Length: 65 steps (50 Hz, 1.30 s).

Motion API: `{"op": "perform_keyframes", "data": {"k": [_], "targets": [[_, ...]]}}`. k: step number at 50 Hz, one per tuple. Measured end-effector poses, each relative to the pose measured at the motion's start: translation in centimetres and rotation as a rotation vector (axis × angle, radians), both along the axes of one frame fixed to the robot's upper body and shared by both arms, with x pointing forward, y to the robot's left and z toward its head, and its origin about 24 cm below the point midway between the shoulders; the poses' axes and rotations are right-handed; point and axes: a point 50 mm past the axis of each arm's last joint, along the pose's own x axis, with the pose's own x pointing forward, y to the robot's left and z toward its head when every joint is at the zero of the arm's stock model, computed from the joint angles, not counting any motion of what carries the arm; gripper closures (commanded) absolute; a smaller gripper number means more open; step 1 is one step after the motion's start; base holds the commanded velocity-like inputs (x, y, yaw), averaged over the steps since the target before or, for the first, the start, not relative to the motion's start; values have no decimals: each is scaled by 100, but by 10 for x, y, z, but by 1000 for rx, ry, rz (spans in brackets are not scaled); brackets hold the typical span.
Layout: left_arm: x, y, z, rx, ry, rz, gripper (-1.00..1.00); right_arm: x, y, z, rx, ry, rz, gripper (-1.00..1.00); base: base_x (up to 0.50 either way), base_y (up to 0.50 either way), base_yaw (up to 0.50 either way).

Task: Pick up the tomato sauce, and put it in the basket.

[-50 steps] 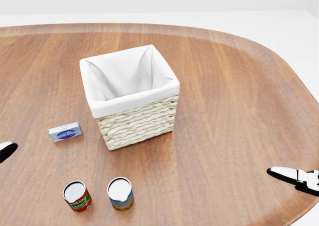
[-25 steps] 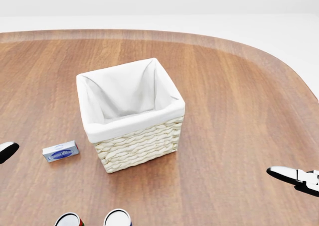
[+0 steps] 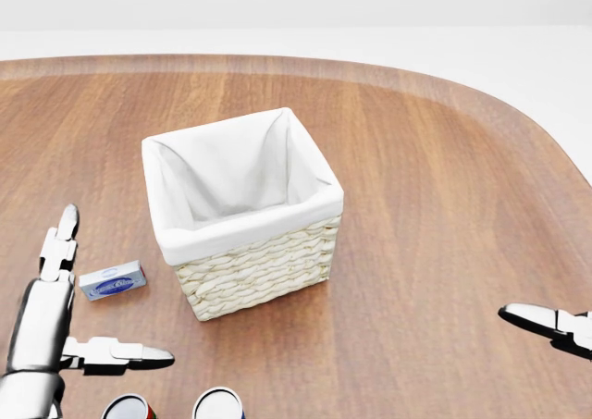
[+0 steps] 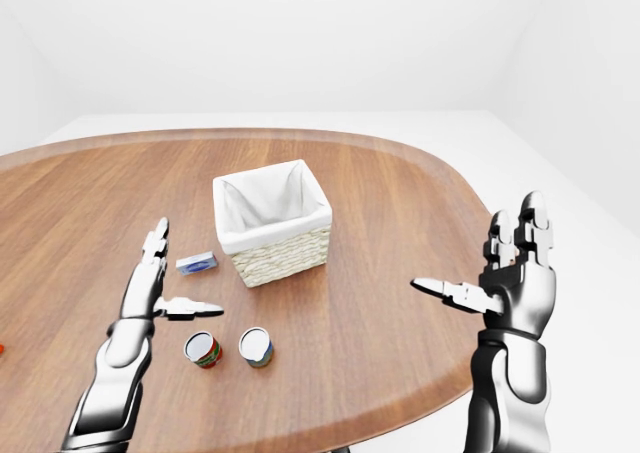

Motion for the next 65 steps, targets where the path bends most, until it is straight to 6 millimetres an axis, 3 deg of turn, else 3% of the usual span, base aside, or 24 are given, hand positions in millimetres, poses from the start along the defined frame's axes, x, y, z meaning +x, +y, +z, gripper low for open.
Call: {"op": "perform_keyframes", "data": {"k": [10, 20, 47, 65], "targets": [[-18, -21, -26, 363, 204, -158, -100, -2, 1, 8, -13, -33, -5, -100, 0, 0, 0], [-29, -22, -40, 545, 320, -195, -100, -2, 1, 11, -17, -43, -7, -100, 0, 0, 0], [-30, -12, -77, 711, 476, -174, -100, -2, 1, 11, -16, -44, -8, -100, 0, 0, 0], [-29, -9, -91, 749, 518, -168, -100, -3, 1, 11, -17, -48, -9, -100, 0, 0, 0]]}}
